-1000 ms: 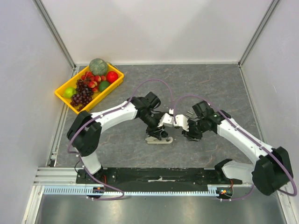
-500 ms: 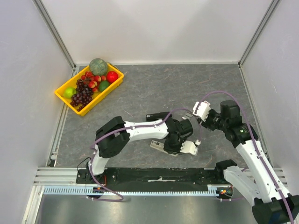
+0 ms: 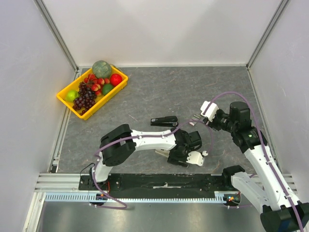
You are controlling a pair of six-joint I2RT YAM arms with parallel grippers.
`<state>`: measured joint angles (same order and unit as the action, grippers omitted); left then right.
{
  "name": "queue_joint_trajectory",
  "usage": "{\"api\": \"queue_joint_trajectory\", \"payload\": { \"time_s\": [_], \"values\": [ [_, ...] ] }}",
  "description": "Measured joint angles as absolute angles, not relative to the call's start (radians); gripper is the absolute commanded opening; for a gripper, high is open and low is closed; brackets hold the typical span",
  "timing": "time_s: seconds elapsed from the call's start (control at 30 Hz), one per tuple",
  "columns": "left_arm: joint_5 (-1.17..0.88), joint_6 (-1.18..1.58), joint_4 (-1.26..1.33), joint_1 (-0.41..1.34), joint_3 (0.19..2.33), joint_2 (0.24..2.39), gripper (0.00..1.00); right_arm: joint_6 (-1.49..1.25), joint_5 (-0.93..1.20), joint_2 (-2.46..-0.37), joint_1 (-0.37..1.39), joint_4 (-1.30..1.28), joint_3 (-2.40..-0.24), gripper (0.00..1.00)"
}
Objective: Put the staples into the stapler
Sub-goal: Close the stapler at the center of the board, then reset both arms
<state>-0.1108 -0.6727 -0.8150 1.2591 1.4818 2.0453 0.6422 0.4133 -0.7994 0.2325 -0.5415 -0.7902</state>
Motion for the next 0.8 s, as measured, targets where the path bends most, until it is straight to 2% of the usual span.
{"api": "queue_joint_trajectory", "payload": {
  "time_s": [0.07,0.47,0.57,0.77,0.8],
  "values": [
    [-0.096,-0.661,-0.809,1.257,1.452,2.035,0.99,0.64,0.413,-0.799,0.233,-0.537,-0.79,0.47],
    [-0.099,-0.651,-0.758,1.143,1.296,1.882,0.99,0.597,0.375,-0.826,0.219,-0.506,-0.796,0.5],
    [-0.11,-0.65,-0.745,1.101,1.278,1.799,0.99,0.589,0.362,-0.831,0.211,-0.5,-0.809,0.54],
    [-0.17,-0.651,-0.691,1.006,1.229,1.565,0.99,0.564,0.33,-0.829,0.181,-0.451,-0.833,0.66],
    [-0.179,-0.651,-0.684,0.991,1.22,1.529,0.99,0.558,0.323,-0.828,0.176,-0.441,-0.833,0.83]
  ]
}}
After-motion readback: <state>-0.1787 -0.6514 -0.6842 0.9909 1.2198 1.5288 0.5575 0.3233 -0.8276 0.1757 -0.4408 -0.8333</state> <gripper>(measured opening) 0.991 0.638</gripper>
